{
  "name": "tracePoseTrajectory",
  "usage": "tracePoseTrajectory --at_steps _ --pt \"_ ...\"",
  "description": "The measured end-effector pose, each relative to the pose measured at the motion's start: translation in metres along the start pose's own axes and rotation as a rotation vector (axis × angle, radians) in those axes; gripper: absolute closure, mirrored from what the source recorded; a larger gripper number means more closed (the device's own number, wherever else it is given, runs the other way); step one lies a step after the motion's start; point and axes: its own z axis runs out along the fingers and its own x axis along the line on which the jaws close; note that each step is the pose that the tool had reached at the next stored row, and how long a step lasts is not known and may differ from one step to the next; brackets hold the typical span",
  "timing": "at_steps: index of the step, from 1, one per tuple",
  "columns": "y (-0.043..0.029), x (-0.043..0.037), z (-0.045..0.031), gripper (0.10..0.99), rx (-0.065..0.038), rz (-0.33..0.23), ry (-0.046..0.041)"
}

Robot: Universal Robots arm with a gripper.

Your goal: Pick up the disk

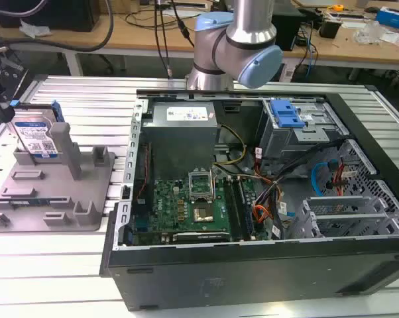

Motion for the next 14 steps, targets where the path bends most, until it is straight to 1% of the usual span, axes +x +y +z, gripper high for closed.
tracePoseTrajectory --at_steps 14 --pt "0.0 0.0 0.0 0.98 0.0 0.0 0.0"
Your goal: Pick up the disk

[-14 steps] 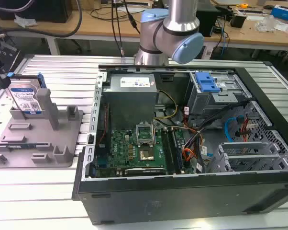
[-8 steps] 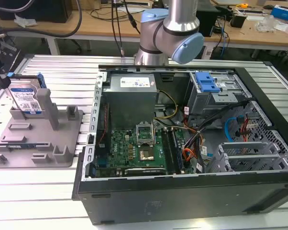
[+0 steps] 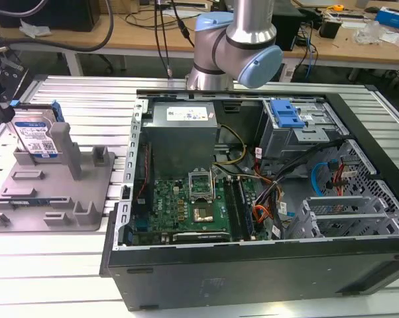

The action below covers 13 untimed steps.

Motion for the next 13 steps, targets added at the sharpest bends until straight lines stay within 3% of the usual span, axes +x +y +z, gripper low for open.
tracePoseTrajectory --at_steps 3,7,11,13 --pt "0.0 0.0 0.0003 0.98 0.0 -0.048 0.0018" --pt "-0.0001 0.0 0.0012 0.98 0.0 -0.221 0.0085" --pt "-0.0001 0.0 0.0018 0.98 0.0 -0.312 0.0119" --pt "-0.0001 0.0 0.0022 0.98 0.0 -0.382 0.0146"
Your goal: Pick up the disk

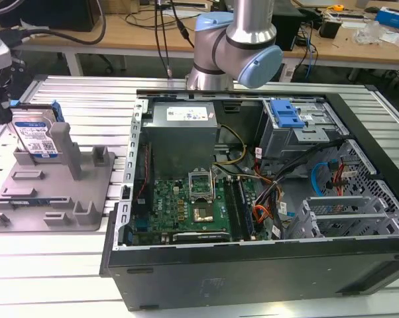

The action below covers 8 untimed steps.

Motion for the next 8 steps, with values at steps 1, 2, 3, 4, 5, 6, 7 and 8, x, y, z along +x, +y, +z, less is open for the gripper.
tracePoseTrajectory --at_steps 1,2,3,4,5,6,7,8 --pt "0.0 0.0 0.0001 0.973 0.0 -0.019 0.0007" --pt "0.0 0.0 0.0003 0.918 0.0 -0.043 0.0017" --pt "0.0 0.0 0.0006 0.918 0.0 -0.065 0.0025" --pt "-0.0001 0.0 0.0008 0.851 0.0 -0.085 0.0034" --pt "-0.0001 0.0 0.0012 0.729 0.0 -0.114 0.0045" --pt "-0.0001 0.0 0.0015 0.729 0.0 -0.131 0.005" --pt "-0.0001 0.0 0.0018 0.671 0.0 -0.154 0.006" --pt "-0.0001 0.0 0.0021 0.608 0.0 -0.172 0.0066"
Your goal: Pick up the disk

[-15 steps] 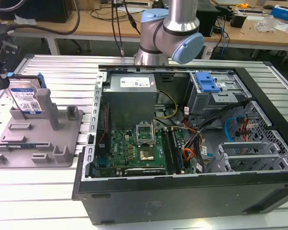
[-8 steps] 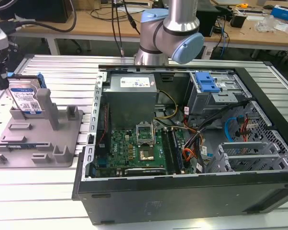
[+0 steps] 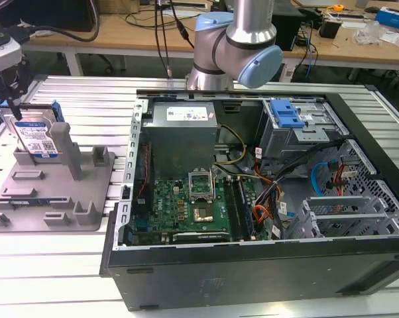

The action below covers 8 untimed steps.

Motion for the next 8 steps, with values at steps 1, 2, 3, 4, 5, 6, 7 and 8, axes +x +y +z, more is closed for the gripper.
tracePoseTrajectory --at_steps 1,2,3,4,5,6,7,8 --pt "0.0 0.0 0.0004 0.608 0.0 -0.015 0.0006" --pt "-0.0001 0.0 0.0015 0.545 0.0 -0.055 0.0021" --pt "-0.0001 0.0 0.0019 0.545 0.0 -0.074 0.0029" --pt "-0.0001 0.0 0.0022 0.545 0.0 -0.093 0.0038" --pt "-0.0002 0.0 0.0029 0.545 0.001 -0.129 0.0052" --pt "-0.0002 0.0 0.0034 0.545 0.001 -0.153 0.0063" --pt "-0.0001 0.0 0.0037 0.545 0.001 -0.172 0.007" --pt "-0.0002 0.0 0.004 0.545 0.001 -0.196 0.0082"
